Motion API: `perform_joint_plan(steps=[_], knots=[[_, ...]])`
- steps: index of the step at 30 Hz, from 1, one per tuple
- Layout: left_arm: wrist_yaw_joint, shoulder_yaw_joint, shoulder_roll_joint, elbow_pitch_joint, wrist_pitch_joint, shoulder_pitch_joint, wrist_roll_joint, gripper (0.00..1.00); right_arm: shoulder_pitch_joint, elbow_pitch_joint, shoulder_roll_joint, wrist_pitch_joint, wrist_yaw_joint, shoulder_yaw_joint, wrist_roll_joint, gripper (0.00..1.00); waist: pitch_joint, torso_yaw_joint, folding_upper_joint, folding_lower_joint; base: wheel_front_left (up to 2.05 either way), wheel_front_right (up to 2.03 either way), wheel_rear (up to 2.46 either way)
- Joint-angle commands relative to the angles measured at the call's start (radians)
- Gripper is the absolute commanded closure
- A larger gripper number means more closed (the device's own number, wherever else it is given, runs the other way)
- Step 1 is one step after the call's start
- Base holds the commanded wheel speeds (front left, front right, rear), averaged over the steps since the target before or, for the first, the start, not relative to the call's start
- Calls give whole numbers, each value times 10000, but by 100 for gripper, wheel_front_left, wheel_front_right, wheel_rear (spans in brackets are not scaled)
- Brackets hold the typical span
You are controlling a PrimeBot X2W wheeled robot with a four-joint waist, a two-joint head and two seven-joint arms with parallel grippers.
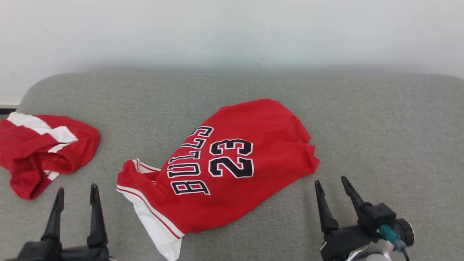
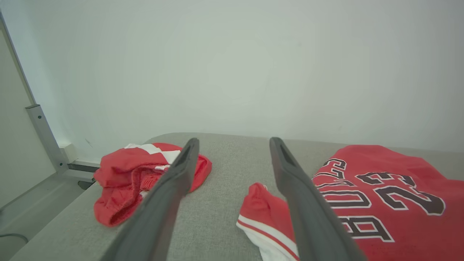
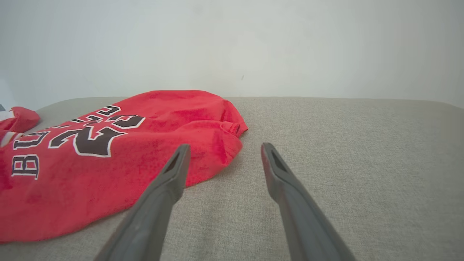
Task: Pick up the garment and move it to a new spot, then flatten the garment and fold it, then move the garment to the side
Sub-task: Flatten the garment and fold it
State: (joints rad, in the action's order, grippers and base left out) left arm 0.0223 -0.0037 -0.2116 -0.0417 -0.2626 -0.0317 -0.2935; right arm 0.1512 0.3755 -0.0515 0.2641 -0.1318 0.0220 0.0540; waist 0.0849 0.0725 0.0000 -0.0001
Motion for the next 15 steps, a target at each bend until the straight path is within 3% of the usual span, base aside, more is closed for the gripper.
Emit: perform_joint_plan(steps=[1,15], knots=[[-57,39,82,13,-31,209,117,0,126,119,-29,6,22,48,-57,0,-154,256,0,1,0,0,0],[-995,317,1155,-427,-32,179,1074,0,2395,3219,-1210,4,22,475,-11,0,69,1294,0,1,0,0,0]])
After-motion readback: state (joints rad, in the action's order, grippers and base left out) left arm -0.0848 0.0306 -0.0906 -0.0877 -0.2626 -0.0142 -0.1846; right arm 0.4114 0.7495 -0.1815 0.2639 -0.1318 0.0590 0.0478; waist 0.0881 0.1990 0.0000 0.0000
